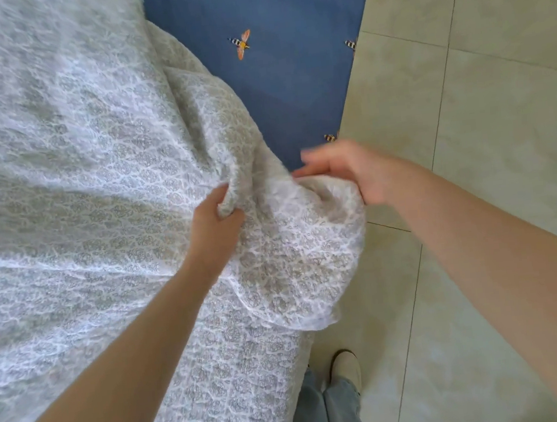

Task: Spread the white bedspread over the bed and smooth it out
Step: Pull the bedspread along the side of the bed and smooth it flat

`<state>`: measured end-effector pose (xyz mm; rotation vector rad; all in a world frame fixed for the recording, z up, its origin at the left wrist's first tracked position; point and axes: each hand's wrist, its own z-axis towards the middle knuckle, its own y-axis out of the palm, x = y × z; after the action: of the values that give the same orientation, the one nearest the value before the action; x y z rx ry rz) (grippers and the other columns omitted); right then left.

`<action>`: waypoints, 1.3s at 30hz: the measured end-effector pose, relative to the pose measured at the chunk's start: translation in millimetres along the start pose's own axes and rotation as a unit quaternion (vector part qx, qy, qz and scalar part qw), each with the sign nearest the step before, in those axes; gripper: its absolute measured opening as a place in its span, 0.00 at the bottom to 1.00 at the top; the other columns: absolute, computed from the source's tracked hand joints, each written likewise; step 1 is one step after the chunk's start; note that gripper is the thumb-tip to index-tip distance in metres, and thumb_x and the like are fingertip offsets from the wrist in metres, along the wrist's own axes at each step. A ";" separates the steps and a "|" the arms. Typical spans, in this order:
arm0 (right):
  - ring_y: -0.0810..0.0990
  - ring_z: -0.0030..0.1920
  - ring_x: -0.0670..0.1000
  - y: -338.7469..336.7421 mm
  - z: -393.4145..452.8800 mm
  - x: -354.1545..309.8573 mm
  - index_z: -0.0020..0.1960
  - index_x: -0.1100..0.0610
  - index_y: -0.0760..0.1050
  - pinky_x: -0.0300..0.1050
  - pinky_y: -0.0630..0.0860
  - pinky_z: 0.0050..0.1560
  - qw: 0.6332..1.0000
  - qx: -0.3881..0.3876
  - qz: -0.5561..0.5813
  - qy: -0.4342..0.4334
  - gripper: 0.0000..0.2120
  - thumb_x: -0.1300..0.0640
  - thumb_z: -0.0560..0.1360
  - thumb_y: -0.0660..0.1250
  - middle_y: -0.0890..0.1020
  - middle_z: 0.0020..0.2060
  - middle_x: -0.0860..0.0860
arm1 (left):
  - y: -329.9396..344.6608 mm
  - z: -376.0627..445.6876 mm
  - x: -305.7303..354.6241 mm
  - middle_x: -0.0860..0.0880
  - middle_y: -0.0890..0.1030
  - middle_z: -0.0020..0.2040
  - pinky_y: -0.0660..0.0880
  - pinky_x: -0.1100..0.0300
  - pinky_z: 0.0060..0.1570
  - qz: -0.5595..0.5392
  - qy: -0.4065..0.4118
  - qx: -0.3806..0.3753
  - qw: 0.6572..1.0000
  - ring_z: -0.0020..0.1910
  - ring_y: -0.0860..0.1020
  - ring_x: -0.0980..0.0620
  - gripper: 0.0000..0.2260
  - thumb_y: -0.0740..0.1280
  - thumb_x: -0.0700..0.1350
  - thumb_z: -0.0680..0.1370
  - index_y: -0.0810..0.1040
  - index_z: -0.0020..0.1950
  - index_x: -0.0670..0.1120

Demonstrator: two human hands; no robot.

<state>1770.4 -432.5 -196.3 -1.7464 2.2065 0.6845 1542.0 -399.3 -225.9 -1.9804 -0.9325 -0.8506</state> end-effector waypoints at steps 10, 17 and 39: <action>0.63 0.74 0.55 98.4 62.5 -42.4 0.77 0.50 0.57 0.56 0.63 0.72 0.977 -0.002 -0.214 -0.011 0.51 0.27 0.63 0.69 0.60 0.77 0.52 | -2.6 -22.4 -36.8 0.56 0.69 0.68 0.59 0.67 0.66 0.174 0.079 -0.075 0.979 0.66 0.64 0.62 0.24 0.66 0.45 0.80 0.67 0.75 0.40; 0.62 0.74 0.56 115.5 86.6 -55.0 0.79 0.55 0.49 0.52 0.66 0.69 0.966 0.039 -0.255 0.031 0.52 0.44 0.67 0.78 0.59 0.76 0.52 | -29.1 -25.2 -48.4 0.60 0.79 0.49 0.76 0.56 0.50 0.080 0.170 0.113 0.976 0.50 0.77 0.58 0.16 0.57 0.51 0.81 0.82 0.56 0.46; 0.58 0.75 0.58 35.6 80.0 -107.2 0.78 0.55 0.33 0.58 0.61 0.70 0.972 0.220 -0.066 -0.038 0.64 0.36 0.64 0.76 0.53 0.78 0.53 | 4.0 32.7 -87.3 0.52 0.33 0.80 0.31 0.34 0.69 0.455 0.052 -0.012 0.889 0.77 0.29 0.44 0.29 0.49 0.65 0.81 0.46 0.80 0.59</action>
<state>1755.7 -295.3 -207.7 -1.5871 1.9762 0.2016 1508.7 -400.6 -313.0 -2.0403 0.1273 -0.4003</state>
